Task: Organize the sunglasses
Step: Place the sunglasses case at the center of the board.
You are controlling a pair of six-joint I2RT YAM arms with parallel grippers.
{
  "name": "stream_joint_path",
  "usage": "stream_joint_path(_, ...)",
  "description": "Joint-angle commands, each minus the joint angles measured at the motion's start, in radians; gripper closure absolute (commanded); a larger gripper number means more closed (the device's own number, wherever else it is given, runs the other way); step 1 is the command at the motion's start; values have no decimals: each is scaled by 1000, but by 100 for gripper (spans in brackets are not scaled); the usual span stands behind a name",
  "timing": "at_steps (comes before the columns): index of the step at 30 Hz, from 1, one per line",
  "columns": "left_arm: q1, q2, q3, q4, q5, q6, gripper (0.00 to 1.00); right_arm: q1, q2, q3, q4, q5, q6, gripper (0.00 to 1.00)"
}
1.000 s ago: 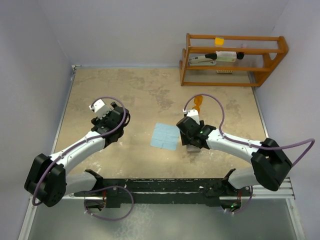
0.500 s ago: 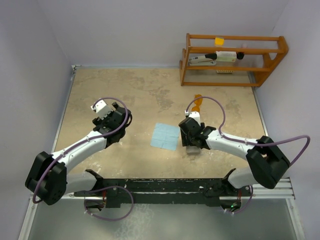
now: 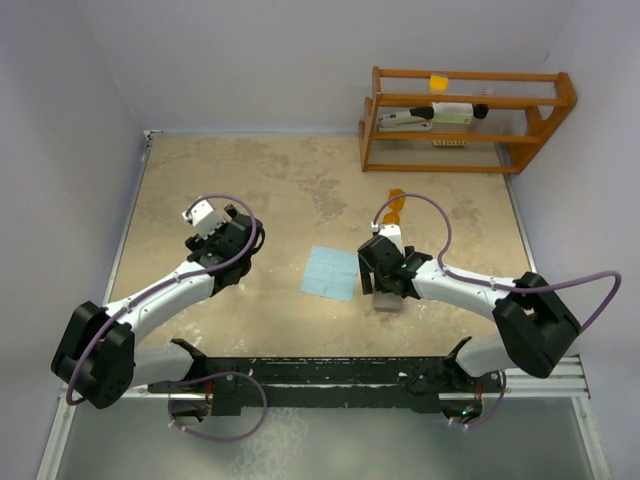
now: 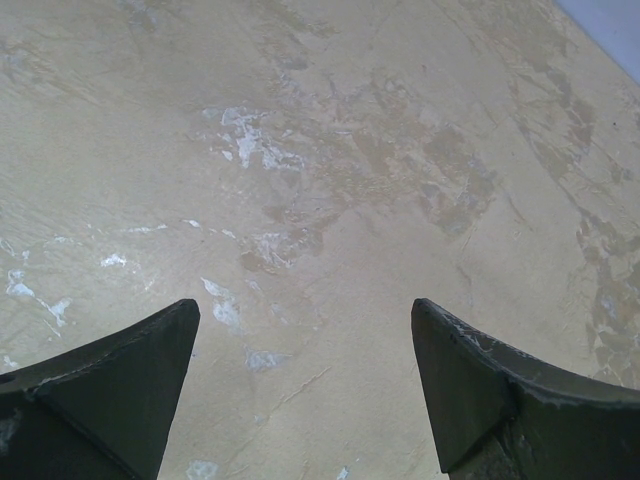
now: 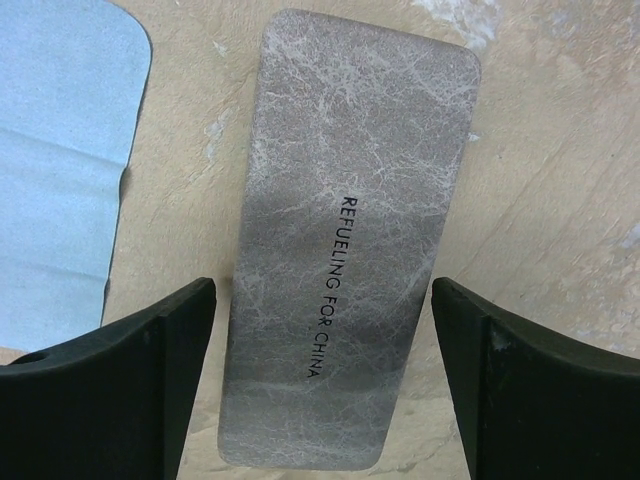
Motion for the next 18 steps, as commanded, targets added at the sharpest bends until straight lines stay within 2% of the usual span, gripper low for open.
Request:
stream_joint_path(1,-10,3,-5,32,-32,-10,16,-1,-40,53,-26,48,1,9)
stream_joint_path(12,-10,10,-15,42,-32,-26,15,-1,-2,166,-154,49,17,13)
stream_joint_path(18,-10,10,-26,47,-32,-22,13,-2,8,165,-170,29,46,13)
